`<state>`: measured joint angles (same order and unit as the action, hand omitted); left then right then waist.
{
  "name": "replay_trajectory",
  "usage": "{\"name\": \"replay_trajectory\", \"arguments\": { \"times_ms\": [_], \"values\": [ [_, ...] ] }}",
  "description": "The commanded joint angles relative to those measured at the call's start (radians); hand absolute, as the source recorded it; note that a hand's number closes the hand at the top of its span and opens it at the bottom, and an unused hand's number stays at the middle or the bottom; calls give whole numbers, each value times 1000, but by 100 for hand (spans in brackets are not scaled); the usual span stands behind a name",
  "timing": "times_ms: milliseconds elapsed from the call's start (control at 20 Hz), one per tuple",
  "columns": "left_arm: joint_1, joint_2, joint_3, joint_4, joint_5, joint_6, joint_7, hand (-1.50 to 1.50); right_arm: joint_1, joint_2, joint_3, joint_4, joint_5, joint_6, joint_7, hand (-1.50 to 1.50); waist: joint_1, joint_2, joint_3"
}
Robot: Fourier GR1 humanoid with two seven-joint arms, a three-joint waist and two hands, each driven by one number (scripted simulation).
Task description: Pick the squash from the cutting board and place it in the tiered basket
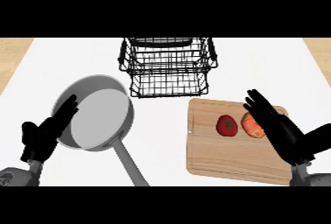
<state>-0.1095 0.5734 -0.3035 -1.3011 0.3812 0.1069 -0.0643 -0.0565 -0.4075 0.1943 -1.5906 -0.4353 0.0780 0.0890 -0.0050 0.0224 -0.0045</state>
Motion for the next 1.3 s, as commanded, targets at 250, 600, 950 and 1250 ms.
{"name": "replay_trajectory", "arguments": {
  "times_ms": [250,600,950,1250],
  "values": [
    [-28,-77,46,-95,84,20,54,0,61,-25,-264,-26,105,-37,-555,150,-62,-38,12],
    [-87,-151,-5,-122,83,48,144,0,211,213,-391,200,202,-312,-917,-150,-16,-21,8],
    [-102,-197,-40,-149,38,96,200,0,377,109,-273,37,498,-502,-724,-150,-9,-25,2],
    [-115,-208,-20,-136,52,85,186,0,538,56,-226,-116,789,-695,-402,-150,-12,-17,-5]
  ]
}}
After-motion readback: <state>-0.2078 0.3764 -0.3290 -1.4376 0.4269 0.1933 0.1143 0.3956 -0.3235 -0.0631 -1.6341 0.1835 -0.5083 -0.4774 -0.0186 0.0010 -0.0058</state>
